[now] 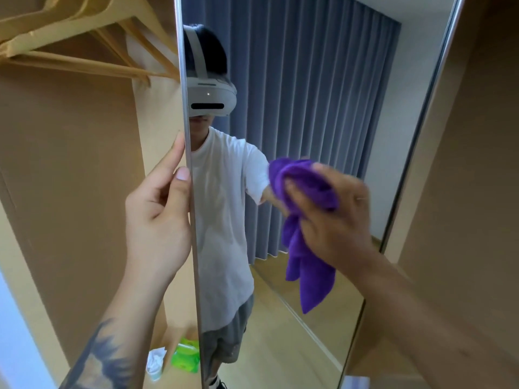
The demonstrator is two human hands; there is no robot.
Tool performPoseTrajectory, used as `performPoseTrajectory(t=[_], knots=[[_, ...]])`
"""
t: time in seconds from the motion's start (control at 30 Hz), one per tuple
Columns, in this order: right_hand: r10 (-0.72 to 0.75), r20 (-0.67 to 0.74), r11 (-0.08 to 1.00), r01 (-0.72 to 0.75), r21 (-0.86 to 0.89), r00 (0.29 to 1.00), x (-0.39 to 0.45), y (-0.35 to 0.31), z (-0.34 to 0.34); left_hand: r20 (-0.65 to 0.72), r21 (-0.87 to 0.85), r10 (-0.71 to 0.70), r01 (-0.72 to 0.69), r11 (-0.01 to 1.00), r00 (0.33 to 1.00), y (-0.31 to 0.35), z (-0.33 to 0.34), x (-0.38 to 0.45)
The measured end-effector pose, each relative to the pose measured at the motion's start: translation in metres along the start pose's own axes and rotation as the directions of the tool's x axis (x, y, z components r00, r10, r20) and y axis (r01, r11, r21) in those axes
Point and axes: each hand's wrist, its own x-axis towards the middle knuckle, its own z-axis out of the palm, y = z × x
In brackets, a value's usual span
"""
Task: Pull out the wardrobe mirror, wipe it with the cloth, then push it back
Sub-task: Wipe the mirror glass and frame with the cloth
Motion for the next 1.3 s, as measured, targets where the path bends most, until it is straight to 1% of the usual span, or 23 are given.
performPoseTrajectory(t=[0.07, 0.1, 0.13, 0.17, 0.2, 0.23, 0.27, 0.3, 0.33, 0.43, 0.47, 0.53, 0.63, 0.7, 0.73, 0.8, 0.87, 0.97, 1.0, 1.07, 1.13, 1.2, 1.3], knots=[[0.178, -0.114, 0.984, -0.180, -0.006, 0.977, -0.008, 0.022, -0.005, -0.028, -0.007, 0.005, -0.006, 1.000, 1.000, -0.002, 0.002, -0.001], [0.338, -0.153, 0.940, -0.342, 0.003, 0.929, -0.009, 0.028, -0.004, -0.038, -0.015, 0.006, -0.007, 1.000, 0.999, -0.003, 0.004, -0.001], [0.514, -0.194, 0.857, -0.512, 0.066, 0.836, -0.008, 0.028, -0.002, -0.046, -0.026, 0.005, -0.006, 1.000, 0.999, -0.004, 0.006, -0.001], [0.634, -0.224, 0.772, -0.624, 0.120, 0.740, -0.005, 0.025, 0.001, -0.052, -0.036, 0.002, -0.004, 0.999, 0.999, -0.005, 0.008, -0.002], [0.711, -0.244, 0.701, -0.691, 0.174, 0.659, -0.001, 0.018, 0.004, -0.052, -0.043, 0.002, -0.005, 0.999, 0.999, -0.005, 0.009, -0.002], [0.755, -0.253, 0.653, -0.728, 0.209, 0.605, 0.004, 0.008, 0.007, -0.048, -0.045, 0.008, -0.010, 0.999, 0.999, -0.006, 0.010, -0.003], [0.758, -0.264, 0.649, -0.729, 0.215, 0.597, 0.009, -0.004, 0.009, -0.041, -0.047, 0.015, -0.016, 0.999, 0.999, -0.006, 0.010, -0.003], [0.730, -0.273, 0.680, -0.705, 0.200, 0.627, 0.013, -0.019, 0.011, -0.035, -0.048, 0.020, -0.022, 0.999, 0.999, -0.006, 0.010, -0.003], [0.683, -0.266, 0.728, -0.662, 0.175, 0.680, 0.016, -0.037, 0.015, -0.032, -0.048, 0.025, -0.026, 0.998, 0.999, -0.005, 0.010, -0.003], [0.455, -0.111, 0.890, -0.451, 0.065, 0.883, 0.019, -0.091, 0.023, -0.029, -0.049, 0.026, -0.027, 0.998, 0.999, -0.005, 0.006, -0.001], [0.380, -0.029, 0.925, -0.378, 0.037, 0.925, 0.018, -0.106, 0.026, -0.018, -0.045, 0.022, -0.023, 0.999, 1.000, -0.005, 0.004, -0.001], [0.269, 0.070, 0.962, -0.271, 0.021, 0.960, 0.014, -0.123, 0.031, 0.013, -0.040, 0.019, -0.019, 0.999, 1.000, -0.005, 0.002, 0.000], [0.121, 0.062, 0.993, -0.122, 0.003, 0.991, 0.004, -0.116, 0.031, 0.044, -0.038, 0.006, -0.005, 0.999, 0.999, -0.004, -0.002, 0.001], [0.000, 0.039, 0.998, 0.002, -0.069, 0.999, -0.002, -0.091, 0.024, 0.044, -0.024, 0.006, -0.005, 1.000, 0.999, -0.005, -0.003, 0.001], [-0.020, 0.020, 0.995, 0.022, -0.102, 1.000, -0.004, -0.073, 0.019, 0.039, -0.027, 0.008, -0.007, 1.000, 0.999, -0.005, -0.004, 0.000], [0.063, -0.048, 0.991, -0.068, -0.114, 0.997, -0.005, -0.028, 0.007, 0.023, -0.029, 0.008, -0.007, 1.000, 1.000, -0.006, -0.003, 0.000], [0.269, -0.068, 0.959, -0.273, -0.072, 0.961, -0.007, 0.011, -0.007, 0.004, -0.041, 0.005, -0.005, 0.999, 1.000, -0.005, 0.001, -0.002], [0.556, -0.095, 0.829, -0.560, -0.017, 0.826, -0.013, 0.034, -0.017, -0.012, -0.065, -0.017, 0.016, 0.998, 1.000, -0.005, 0.004, -0.003], [0.600, -0.123, 0.797, -0.604, 0.003, 0.790, -0.014, 0.032, -0.016, -0.010, -0.063, -0.020, 0.019, 0.998, 1.000, -0.005, 0.004, -0.003], [0.616, -0.169, 0.785, -0.617, 0.054, 0.770, -0.011, 0.020, -0.010, 0.005, -0.048, -0.021, 0.021, 0.999, 1.000, -0.006, 0.002, -0.003], [0.578, -0.177, 0.816, -0.571, 0.090, 0.797, -0.007, -0.005, 0.000, 0.016, -0.045, -0.024, 0.024, 0.999, 1.000, -0.006, 0.000, -0.003], [0.472, -0.154, 0.881, -0.469, 0.061, 0.868, -0.005, -0.041, 0.012, 0.019, -0.061, -0.021, 0.022, 0.998, 1.000, -0.008, -0.001, -0.003], [0.260, -0.010, 0.966, -0.260, 0.005, 0.965, -0.002, -0.097, 0.029, 0.033, -0.092, -0.029, 0.032, 0.995, 0.999, -0.009, 0.000, -0.002]])
